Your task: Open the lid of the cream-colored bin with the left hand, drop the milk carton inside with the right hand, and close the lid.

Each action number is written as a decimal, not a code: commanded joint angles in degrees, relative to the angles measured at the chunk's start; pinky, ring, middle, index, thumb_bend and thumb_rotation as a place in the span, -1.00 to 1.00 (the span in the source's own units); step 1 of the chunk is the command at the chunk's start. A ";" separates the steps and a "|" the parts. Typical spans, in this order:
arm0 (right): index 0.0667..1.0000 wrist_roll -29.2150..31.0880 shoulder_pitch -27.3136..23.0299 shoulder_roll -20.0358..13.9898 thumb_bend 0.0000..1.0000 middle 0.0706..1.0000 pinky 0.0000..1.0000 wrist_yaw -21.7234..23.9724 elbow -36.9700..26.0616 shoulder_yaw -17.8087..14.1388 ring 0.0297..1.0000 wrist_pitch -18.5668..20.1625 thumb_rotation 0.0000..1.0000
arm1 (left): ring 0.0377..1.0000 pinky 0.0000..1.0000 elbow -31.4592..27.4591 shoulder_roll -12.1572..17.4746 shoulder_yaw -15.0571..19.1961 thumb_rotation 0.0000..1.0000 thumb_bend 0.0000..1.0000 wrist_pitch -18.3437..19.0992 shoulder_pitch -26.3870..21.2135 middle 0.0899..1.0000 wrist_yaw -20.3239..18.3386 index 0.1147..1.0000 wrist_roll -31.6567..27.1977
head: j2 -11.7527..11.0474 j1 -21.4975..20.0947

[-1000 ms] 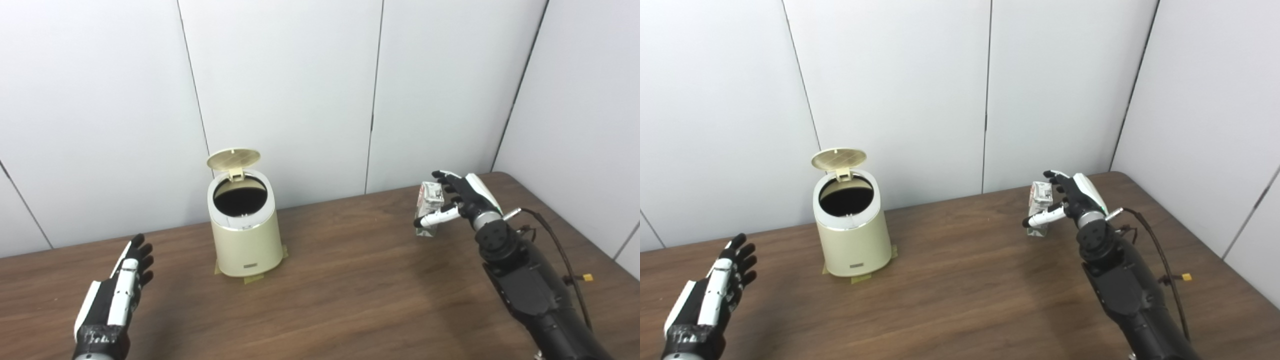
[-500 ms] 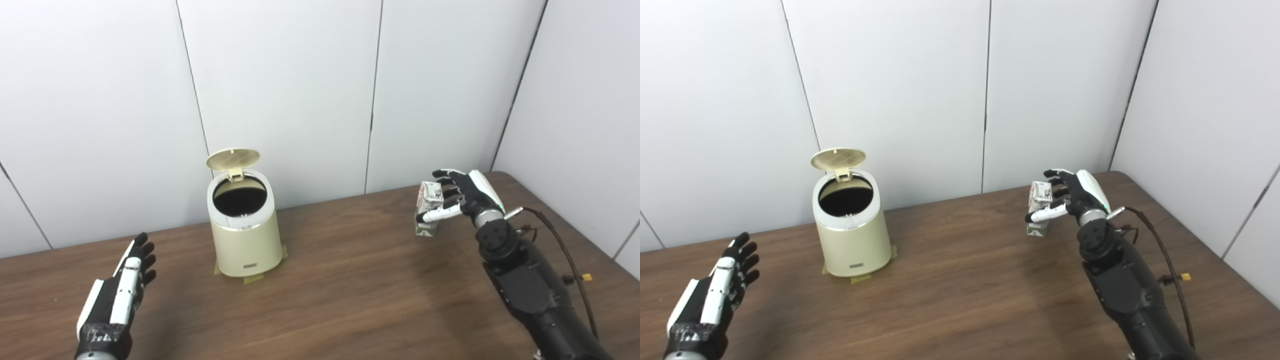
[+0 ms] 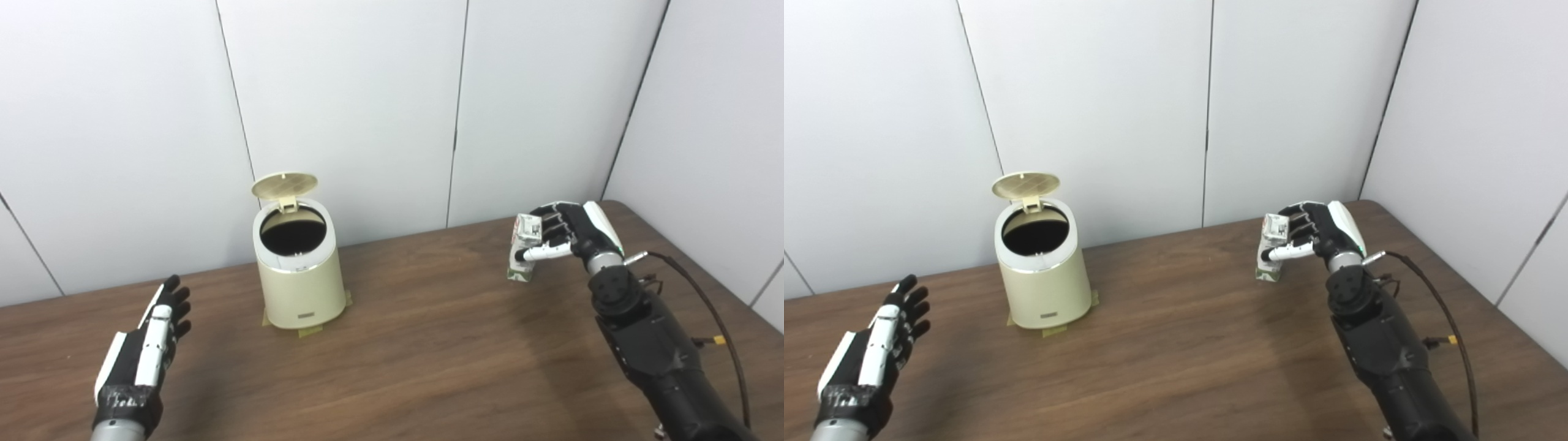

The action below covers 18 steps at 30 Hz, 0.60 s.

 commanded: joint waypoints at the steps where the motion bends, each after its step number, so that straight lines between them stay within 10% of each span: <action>1: 0.18 0.49 -2.46 -0.91 0.27 -0.07 0.23 -0.53 -0.99 -0.37 0.11 -2.71 -1.00 | 0.95 0.92 -2.14 0.01 0.14 1.00 -0.19 -0.28 -2.63 0.94 0.23 1.00 -0.15 | 0.06 -0.05; 18: 0.17 0.34 -1.51 -1.33 0.14 -0.11 0.25 -0.08 -2.49 0.54 0.07 -4.07 -1.00 | 0.95 0.91 -3.10 -0.04 0.39 1.00 -0.22 0.48 -2.88 0.93 1.00 1.00 0.74 | -0.19 0.59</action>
